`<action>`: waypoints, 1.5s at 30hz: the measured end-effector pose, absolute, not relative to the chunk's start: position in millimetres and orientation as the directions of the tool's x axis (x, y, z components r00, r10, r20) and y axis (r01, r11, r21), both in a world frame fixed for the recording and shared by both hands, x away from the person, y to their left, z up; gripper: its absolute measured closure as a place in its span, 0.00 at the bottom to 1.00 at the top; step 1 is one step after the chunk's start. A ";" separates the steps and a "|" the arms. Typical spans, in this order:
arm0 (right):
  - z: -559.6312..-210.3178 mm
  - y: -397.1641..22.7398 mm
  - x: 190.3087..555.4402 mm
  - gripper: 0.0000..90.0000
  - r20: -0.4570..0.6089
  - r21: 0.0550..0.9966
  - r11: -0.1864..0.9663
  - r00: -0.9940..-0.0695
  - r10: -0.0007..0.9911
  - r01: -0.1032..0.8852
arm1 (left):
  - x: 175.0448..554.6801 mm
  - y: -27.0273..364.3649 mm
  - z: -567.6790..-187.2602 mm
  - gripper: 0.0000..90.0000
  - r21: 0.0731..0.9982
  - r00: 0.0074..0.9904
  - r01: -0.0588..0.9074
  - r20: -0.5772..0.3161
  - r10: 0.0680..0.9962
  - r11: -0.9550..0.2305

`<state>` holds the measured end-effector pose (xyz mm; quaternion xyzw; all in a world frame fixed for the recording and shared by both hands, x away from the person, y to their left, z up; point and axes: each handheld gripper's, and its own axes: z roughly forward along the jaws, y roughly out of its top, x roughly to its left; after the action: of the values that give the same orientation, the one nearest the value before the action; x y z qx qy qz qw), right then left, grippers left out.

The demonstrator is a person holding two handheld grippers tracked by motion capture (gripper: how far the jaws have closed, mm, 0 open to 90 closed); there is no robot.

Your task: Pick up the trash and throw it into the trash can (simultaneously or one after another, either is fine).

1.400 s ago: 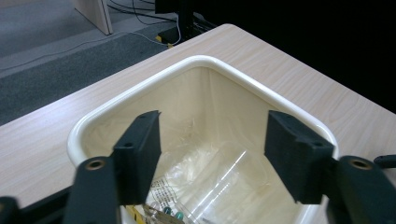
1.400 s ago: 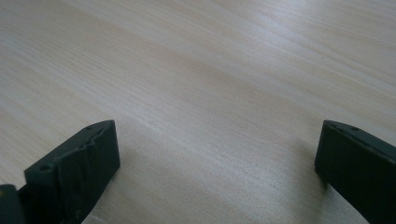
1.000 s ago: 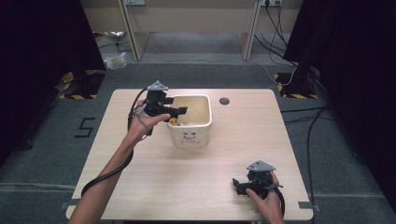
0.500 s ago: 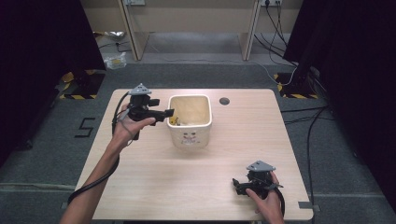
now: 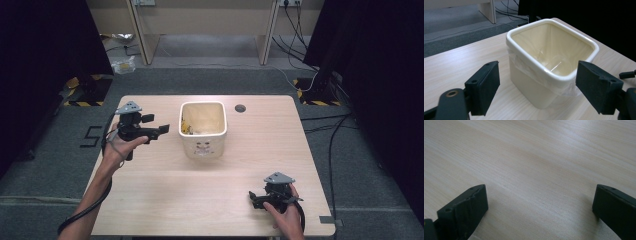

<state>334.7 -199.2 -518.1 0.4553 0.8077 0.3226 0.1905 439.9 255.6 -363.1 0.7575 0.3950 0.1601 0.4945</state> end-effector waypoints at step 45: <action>-518.1 -199.1 334.6 0.00 -0.014 0.695 0.376 -0.512 0.859 0.612 | 391.6 257.7 -464.9 0.21 0.845 0.651 0.459 -0.111 0.751 -0.273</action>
<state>334.6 -199.1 -518.1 0.4556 0.8073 0.3229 0.1909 391.6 257.7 -464.9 0.7822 0.3868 0.1579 0.4622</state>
